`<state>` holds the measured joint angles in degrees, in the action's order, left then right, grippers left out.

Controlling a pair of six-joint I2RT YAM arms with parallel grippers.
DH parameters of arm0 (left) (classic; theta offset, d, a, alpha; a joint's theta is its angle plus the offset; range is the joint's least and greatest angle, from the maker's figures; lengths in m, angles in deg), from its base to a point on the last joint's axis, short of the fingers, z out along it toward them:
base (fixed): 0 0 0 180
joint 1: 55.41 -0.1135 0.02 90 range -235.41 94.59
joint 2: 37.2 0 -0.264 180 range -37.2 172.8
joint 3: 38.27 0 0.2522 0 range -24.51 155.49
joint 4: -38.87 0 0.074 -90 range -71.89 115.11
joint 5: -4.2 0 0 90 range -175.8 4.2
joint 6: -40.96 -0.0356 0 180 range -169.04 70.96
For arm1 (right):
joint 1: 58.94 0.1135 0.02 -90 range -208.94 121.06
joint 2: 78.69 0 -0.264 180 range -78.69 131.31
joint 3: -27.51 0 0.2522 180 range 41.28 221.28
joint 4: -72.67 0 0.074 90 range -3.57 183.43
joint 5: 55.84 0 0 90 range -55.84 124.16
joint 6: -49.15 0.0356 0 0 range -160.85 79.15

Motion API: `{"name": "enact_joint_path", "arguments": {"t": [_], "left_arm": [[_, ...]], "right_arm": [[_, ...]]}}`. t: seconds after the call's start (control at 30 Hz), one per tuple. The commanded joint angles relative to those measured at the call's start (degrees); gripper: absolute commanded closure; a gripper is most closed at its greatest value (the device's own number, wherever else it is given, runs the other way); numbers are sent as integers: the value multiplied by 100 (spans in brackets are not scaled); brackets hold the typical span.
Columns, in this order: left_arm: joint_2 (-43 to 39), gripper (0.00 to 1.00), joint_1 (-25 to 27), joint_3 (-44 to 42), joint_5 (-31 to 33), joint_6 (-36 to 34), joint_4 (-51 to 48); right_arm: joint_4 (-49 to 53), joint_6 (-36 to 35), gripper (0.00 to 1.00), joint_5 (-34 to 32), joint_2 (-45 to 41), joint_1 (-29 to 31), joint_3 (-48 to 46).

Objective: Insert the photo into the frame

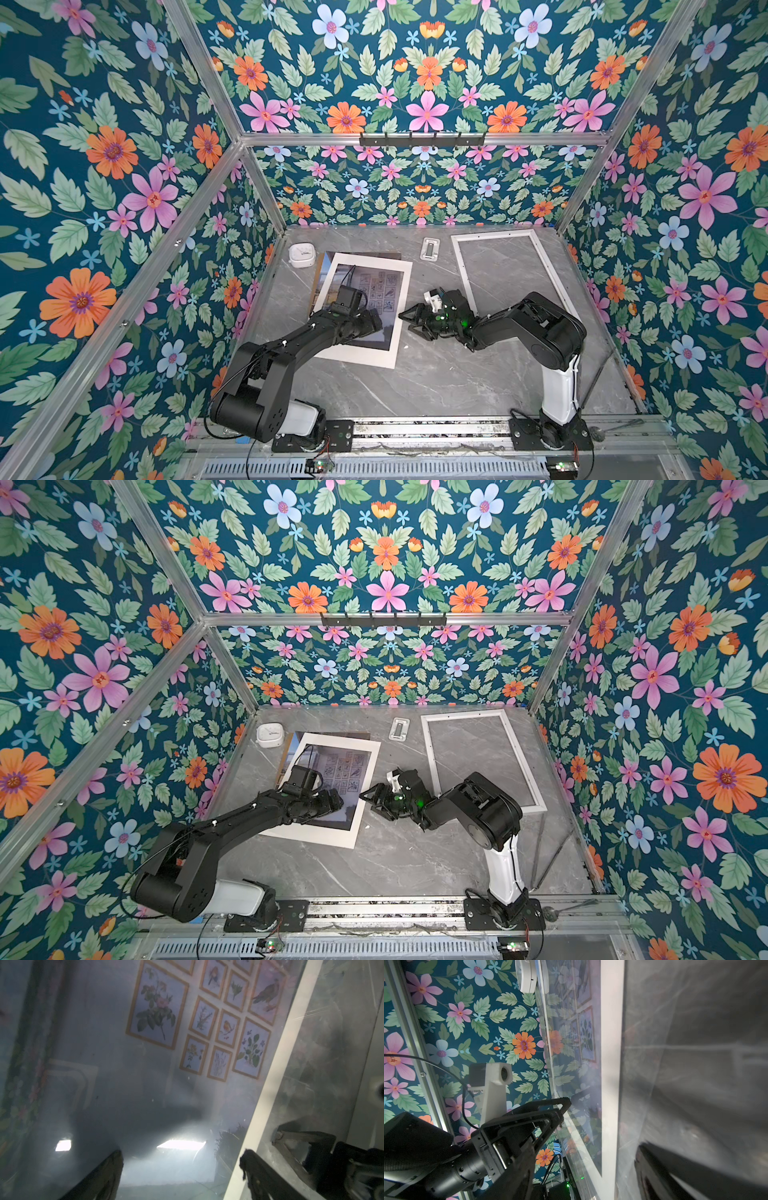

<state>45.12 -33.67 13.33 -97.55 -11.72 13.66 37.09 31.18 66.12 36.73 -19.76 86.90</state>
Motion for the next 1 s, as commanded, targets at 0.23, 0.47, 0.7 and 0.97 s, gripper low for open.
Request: {"name": "enact_joint_path", "arguments": {"t": [0.23, 0.47, 0.7, 0.97], "left_arm": [[227, 9, 0, -137, -75, -23, -491], [290, 9, 6, -130, -134, -49, -502], [278, 10, 14, -144, -178, -41, -500], [267, 10, 14, -184, -229, -24, -442]], "right_arm": [[-838, 657, 26, -67, 509, 2, -166], [-1406, 575, 28, 73, 473, 1, -161], [-1775, 515, 37, 144, 413, -2, -194], [-2025, 496, 60, 196, 473, 1, -168]]}}
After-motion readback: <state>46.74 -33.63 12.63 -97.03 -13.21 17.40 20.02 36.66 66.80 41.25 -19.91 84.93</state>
